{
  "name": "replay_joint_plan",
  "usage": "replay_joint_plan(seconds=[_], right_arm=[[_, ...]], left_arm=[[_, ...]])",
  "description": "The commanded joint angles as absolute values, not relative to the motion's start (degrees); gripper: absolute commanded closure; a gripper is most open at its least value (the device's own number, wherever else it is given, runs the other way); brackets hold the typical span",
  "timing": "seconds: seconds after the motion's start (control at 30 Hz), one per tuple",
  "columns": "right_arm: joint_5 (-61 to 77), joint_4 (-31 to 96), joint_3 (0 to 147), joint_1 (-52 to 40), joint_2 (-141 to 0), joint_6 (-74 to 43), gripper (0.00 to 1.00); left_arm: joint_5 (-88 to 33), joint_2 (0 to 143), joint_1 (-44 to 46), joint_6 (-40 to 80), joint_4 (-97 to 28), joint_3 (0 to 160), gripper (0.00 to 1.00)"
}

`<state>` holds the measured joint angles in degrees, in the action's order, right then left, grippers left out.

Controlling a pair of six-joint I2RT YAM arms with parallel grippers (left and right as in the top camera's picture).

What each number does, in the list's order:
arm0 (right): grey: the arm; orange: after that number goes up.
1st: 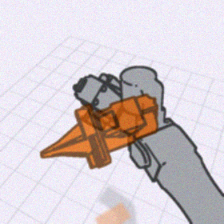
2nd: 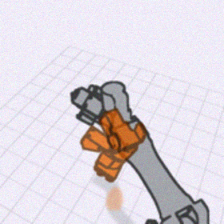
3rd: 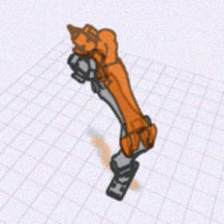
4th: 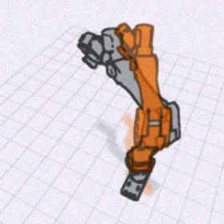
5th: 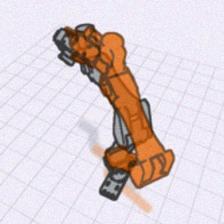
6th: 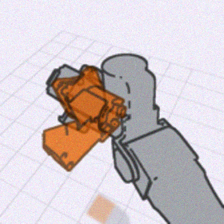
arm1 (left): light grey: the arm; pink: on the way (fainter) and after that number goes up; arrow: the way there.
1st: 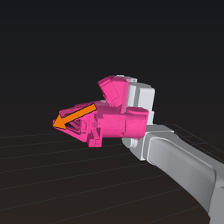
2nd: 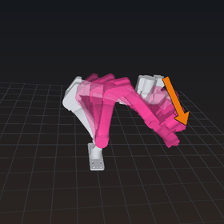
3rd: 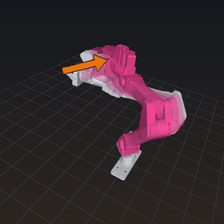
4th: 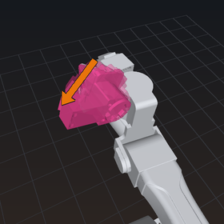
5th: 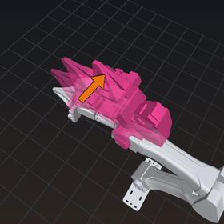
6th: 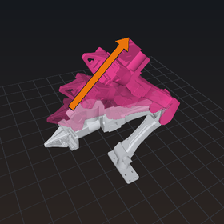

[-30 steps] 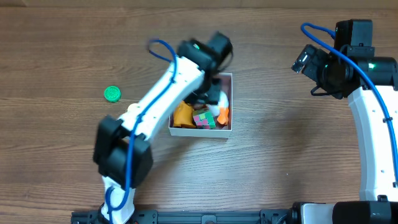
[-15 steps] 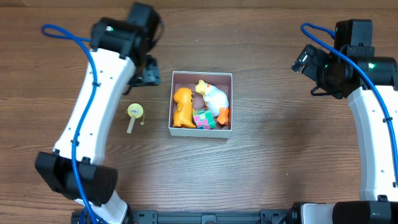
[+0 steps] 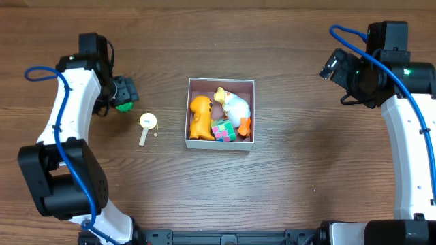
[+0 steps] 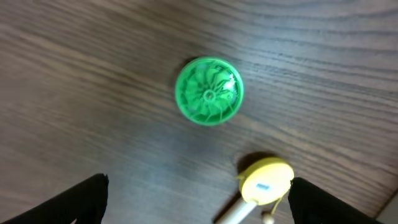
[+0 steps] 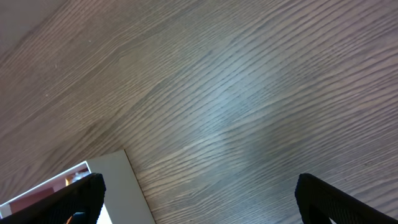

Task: Pack container
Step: 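Withdraw the left gripper and move it to the green round toy, then grasp the green round toy with the left gripper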

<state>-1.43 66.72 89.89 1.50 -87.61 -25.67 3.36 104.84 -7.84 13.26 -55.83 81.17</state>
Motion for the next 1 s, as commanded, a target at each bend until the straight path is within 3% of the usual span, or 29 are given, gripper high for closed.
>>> replay_joint_plan(seconds=[0.0, 0.27, 0.47, 0.57, 0.87, 0.97], right_arm=[[-1.4, 66.5, 90.1, 1.6, -87.8, -25.9, 0.00], [-1.4, 66.5, 90.1, 1.6, -87.8, -25.9, 0.00], [-1.4, 66.5, 90.1, 1.6, -87.8, -25.9, 0.00], [-1.4, 66.5, 90.1, 1.6, -87.8, -25.9, 0.00], [-1.4, 66.5, 90.1, 1.6, -87.8, -25.9, 0.00], [-1.4, 66.5, 90.1, 1.6, -87.8, -25.9, 0.00]], left_arm=[[1.0, 107.2, -8.3, 10.6, -50.9, 78.4, 0.06], [1.4, 114.3, -8.4, 10.7, -45.3, 78.4, 0.08], [1.6, 116.7, -8.4, 10.7, -44.7, 78.4, 0.26], [2.2, 116.7, -8.4, 10.7, -43.9, 78.4, 0.42], [3.6, 116.7, -8.4, 10.7, -43.4, 78.4, 0.40], [4.5, 116.9, -8.4, 10.7, -42.8, 78.4, 0.32]])
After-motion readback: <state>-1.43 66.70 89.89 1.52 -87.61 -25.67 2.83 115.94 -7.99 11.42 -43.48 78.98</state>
